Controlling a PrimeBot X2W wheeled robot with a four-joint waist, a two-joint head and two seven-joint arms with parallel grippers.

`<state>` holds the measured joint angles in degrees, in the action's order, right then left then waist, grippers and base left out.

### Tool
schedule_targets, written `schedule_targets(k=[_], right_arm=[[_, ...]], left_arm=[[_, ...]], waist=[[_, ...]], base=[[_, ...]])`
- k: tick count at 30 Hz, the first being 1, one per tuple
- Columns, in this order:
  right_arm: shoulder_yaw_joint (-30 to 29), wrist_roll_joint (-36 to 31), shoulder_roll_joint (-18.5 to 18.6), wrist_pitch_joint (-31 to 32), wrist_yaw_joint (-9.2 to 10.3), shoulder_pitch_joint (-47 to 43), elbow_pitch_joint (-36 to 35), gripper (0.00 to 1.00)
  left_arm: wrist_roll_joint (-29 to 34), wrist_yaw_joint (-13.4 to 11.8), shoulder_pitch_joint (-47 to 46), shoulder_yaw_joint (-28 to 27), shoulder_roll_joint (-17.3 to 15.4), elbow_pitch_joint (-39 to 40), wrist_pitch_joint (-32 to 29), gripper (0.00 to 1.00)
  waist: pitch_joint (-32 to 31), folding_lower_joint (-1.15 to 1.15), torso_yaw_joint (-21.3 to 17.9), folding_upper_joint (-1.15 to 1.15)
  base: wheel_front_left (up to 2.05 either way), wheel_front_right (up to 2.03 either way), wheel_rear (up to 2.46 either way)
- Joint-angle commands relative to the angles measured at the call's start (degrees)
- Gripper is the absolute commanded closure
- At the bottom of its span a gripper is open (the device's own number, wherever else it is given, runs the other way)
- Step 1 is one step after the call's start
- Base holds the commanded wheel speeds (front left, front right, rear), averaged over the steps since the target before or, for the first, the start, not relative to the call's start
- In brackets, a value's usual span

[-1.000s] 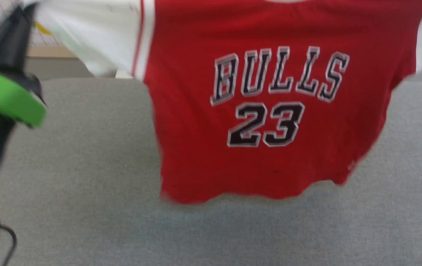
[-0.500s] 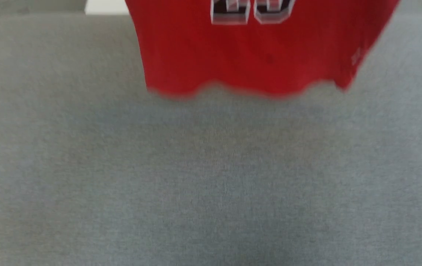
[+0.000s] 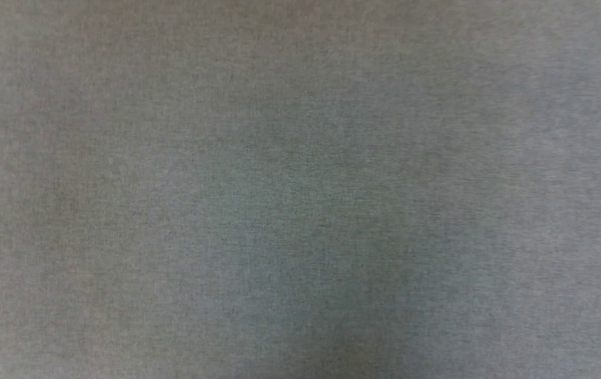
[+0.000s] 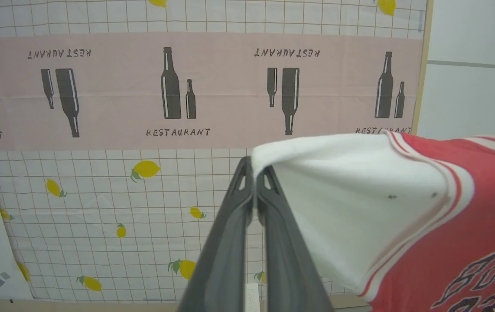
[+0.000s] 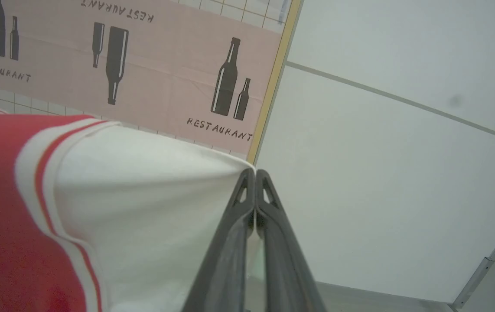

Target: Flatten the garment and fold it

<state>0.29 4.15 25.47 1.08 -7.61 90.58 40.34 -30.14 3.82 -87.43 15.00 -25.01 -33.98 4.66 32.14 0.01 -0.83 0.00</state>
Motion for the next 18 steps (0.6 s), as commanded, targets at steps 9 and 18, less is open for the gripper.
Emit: schedule_targets(k=[9, 18], right_arm=[[3.61, 3.62, -2.78, -6.05, 0.12, -14.88, 4.6, 1.0], [10.39, 13.47, 0.39, -5.07, 0.12, -41.13, -0.1, 1.0]], left_arm=[[-2.18, 3.28, 16.08, 6.52, 3.66, -6.44, 4.61, 1.0], [-6.78, 3.64, 42.22, 15.52, 1.07, -2.37, 2.86, 1.0]], waist=[[-3.61, -0.01, 1.84, 0.0], [-15.38, -0.01, 1.51, 0.0]], base=[[0.0, 0.0, 0.0], [0.0, 0.0, 0.0]])
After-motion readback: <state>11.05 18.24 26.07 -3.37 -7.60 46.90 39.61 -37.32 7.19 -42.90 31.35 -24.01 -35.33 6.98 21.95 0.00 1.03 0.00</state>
